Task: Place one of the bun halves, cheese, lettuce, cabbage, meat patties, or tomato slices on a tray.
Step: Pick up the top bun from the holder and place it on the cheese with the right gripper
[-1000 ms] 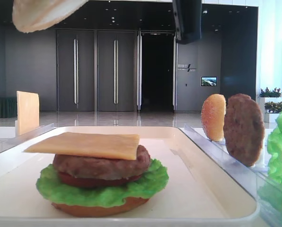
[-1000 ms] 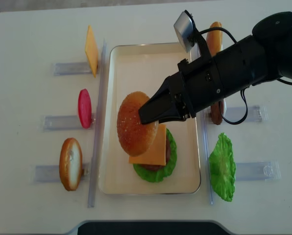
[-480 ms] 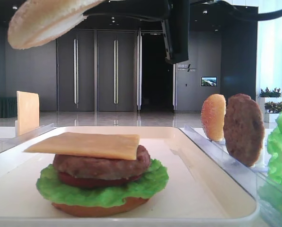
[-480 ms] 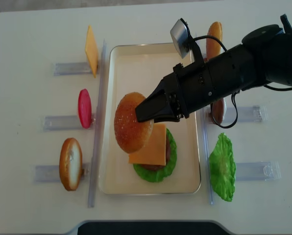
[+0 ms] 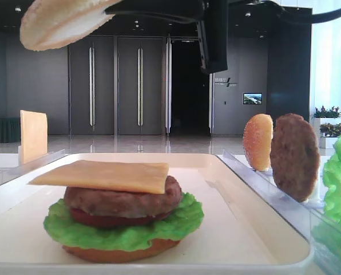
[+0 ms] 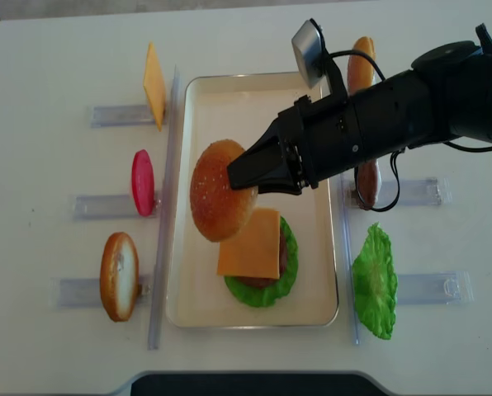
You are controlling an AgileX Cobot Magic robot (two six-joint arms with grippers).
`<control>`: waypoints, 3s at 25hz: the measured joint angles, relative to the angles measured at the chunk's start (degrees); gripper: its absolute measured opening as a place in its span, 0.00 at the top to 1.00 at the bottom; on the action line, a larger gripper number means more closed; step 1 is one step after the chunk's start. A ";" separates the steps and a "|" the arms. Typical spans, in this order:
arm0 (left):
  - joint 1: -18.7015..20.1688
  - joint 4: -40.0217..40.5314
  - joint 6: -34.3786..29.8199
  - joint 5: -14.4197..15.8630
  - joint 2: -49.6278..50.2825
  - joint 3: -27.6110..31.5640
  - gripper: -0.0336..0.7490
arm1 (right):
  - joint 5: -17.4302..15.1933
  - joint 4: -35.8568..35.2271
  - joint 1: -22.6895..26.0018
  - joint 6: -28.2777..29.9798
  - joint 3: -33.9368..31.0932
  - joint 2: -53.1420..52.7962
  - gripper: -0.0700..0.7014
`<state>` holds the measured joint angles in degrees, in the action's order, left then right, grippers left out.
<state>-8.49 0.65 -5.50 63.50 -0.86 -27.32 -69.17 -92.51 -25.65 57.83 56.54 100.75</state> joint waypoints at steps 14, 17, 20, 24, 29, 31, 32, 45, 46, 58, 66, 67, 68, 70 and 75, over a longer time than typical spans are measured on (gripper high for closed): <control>0.00 -0.04 0.00 0.05 0.00 0.00 0.62 | 0.17 -4.16 0.56 4.28 -5.63 3.25 0.61; 0.00 -0.04 0.00 0.05 0.00 0.00 0.62 | 0.17 -4.33 0.56 5.05 -6.54 3.30 0.61; 0.00 -0.04 0.00 0.05 0.00 0.00 0.62 | 0.17 -4.52 0.56 5.43 -6.76 3.30 0.61; 0.00 -0.06 0.00 0.05 0.00 0.00 0.62 | 0.17 -4.54 0.56 5.61 -6.76 3.30 0.61; 0.00 -0.11 0.00 0.05 0.00 0.00 0.62 | 0.11 -5.53 0.56 6.41 -6.76 4.88 0.61; 0.00 -0.11 0.00 0.05 0.00 0.00 0.62 | 0.30 -6.04 0.56 6.86 -6.83 5.93 0.61; 0.00 -0.11 0.00 0.05 0.00 0.00 0.62 | 0.31 -6.04 0.56 7.16 -6.83 6.20 0.61; 0.00 -0.17 0.00 0.05 0.00 0.00 0.62 | 0.26 -6.86 4.15 10.40 -11.31 6.28 0.61; 0.00 -0.17 0.00 0.05 0.00 0.00 0.62 | 0.26 -7.43 4.01 10.46 -11.31 6.28 0.61; 0.00 -0.17 0.00 0.05 0.00 0.00 0.62 | 0.20 -9.23 2.07 10.94 -12.72 6.28 0.61; 0.00 -0.17 0.00 0.05 0.00 0.00 0.62 | 0.20 -9.23 2.07 11.65 -13.08 6.39 0.61; 0.00 -0.17 0.00 0.05 0.00 0.00 0.62 | 0.20 -9.23 2.07 11.82 -13.08 6.39 0.61; 0.00 -0.17 0.00 0.05 0.00 0.00 0.62 | 0.20 -9.23 2.07 12.03 -13.08 6.43 0.61; 0.00 -0.17 0.00 0.05 0.00 0.00 0.62 | 0.20 -9.23 2.07 12.22 -13.08 6.45 0.61; 0.00 -0.17 0.00 0.05 0.00 0.00 0.62 | 0.20 -9.23 2.07 12.29 -13.08 6.50 0.61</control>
<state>-8.49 0.48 -5.50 63.55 -0.86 -27.32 -68.97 -101.74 -23.58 70.11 43.46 107.25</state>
